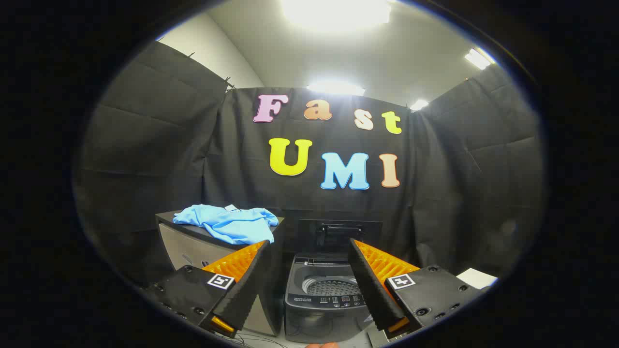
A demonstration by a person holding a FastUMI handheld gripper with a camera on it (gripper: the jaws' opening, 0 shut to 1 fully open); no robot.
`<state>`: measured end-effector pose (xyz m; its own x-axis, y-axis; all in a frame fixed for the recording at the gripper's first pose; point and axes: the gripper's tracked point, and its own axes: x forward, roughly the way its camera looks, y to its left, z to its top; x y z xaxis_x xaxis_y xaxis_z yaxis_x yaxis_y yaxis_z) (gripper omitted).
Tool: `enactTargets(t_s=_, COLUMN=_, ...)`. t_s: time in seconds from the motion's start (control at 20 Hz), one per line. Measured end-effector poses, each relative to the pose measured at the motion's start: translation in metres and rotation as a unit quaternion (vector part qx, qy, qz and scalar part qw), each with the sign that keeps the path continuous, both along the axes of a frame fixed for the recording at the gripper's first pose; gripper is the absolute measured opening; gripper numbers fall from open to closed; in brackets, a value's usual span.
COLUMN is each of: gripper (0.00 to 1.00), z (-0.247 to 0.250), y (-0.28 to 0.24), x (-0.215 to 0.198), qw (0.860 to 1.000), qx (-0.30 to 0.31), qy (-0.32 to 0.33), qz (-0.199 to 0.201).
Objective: Put the clothes into the washing machine and then close the washing machine lid.
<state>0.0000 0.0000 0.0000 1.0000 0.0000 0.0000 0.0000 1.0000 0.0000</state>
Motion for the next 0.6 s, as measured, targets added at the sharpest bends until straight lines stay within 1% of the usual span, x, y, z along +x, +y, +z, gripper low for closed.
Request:
enactTargets(t_s=0.15, gripper=0.99, z=0.0034, y=0.0016, x=-0.0011, qw=1.000, qx=-0.010, qy=-0.006, qz=0.000)
enactTargets(t_s=0.6, gripper=0.99, z=0.0041, y=0.0053, x=-0.0065, qw=1.000, qx=-0.009, qy=-0.005, qz=0.001)
